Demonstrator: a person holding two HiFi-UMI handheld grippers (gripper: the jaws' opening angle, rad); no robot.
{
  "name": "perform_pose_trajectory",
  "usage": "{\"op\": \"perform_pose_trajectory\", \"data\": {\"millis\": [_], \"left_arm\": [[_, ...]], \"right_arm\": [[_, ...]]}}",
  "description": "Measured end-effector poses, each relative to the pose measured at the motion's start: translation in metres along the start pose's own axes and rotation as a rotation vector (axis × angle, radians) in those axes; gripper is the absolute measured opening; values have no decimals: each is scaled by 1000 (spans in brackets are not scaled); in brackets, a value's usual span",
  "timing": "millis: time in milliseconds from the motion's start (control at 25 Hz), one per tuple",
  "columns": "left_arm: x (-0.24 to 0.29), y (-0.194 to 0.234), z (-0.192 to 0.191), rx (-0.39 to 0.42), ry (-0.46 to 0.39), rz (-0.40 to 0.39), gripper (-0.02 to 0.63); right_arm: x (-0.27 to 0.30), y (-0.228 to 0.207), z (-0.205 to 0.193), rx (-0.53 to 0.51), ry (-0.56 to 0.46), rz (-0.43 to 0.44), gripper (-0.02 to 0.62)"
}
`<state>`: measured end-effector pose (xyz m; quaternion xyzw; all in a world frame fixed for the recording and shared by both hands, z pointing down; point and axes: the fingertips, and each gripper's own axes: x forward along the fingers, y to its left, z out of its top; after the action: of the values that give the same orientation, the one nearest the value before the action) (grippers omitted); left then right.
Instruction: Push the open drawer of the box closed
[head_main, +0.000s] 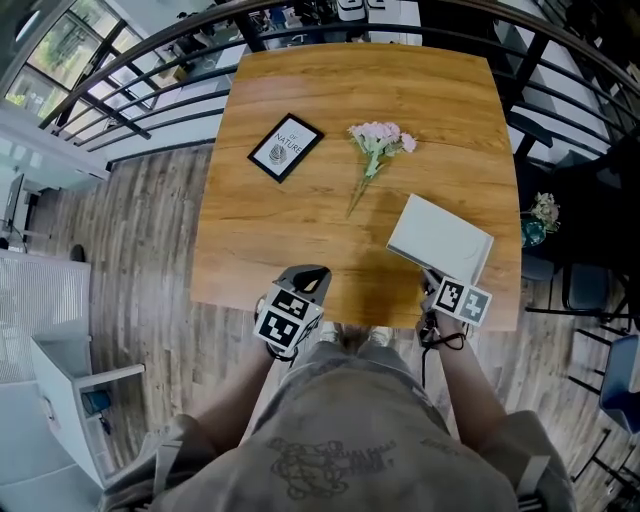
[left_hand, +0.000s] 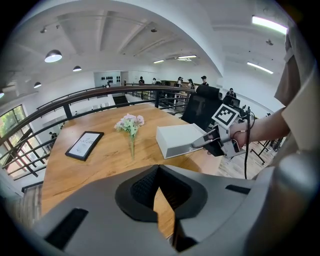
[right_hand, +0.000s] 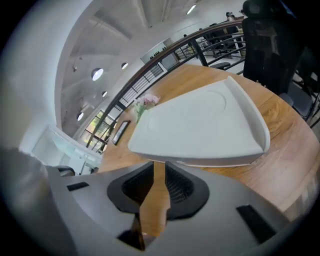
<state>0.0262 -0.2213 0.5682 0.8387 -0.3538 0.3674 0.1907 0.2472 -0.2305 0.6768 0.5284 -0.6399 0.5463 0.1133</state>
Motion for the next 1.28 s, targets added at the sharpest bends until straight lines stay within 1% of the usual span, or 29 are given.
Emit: {"op": "perform_pose_trajectory", "data": {"millis": [80, 160, 280, 360, 480, 640, 840, 920, 1000, 1080, 1160, 1280], "left_arm": [[-2, 2, 7, 7, -24, 3, 15], [-6, 6, 17, 9, -58, 10, 15], [-21, 16, 37, 18, -120, 32, 15], [-35, 24, 54, 43, -163, 57, 15], [-58, 37, 80, 83, -233, 93, 15], [-91, 46, 119, 118, -353, 120, 15], [-139, 46, 160, 172, -495, 140, 15], [-162, 44, 174, 200, -565, 151, 15], [-186, 40, 187, 223, -642, 153, 15], [-207, 35, 198, 221, -705, 145, 15], [-221, 32, 204, 211, -738, 139, 15], [-232, 33, 204, 207, -757, 135, 15]], "right_arm": [[-10, 24, 10, 1, -38, 58, 87], [-23, 51, 22, -50, -86, 109, 87], [-49, 98, 44, -215, -174, 184, 74], [-69, 129, 60, -322, -238, 228, 63], [-101, 166, 83, -422, -335, 273, 58], [-141, 206, 106, -504, -451, 321, 54], [-189, 256, 120, -613, -578, 383, 52], [-207, 274, 123, -633, -617, 407, 51], [-225, 291, 124, -628, -647, 445, 51], [-242, 306, 124, -627, -673, 478, 51], [-256, 318, 121, -647, -698, 490, 51], [-269, 330, 117, -696, -719, 492, 48]]}}
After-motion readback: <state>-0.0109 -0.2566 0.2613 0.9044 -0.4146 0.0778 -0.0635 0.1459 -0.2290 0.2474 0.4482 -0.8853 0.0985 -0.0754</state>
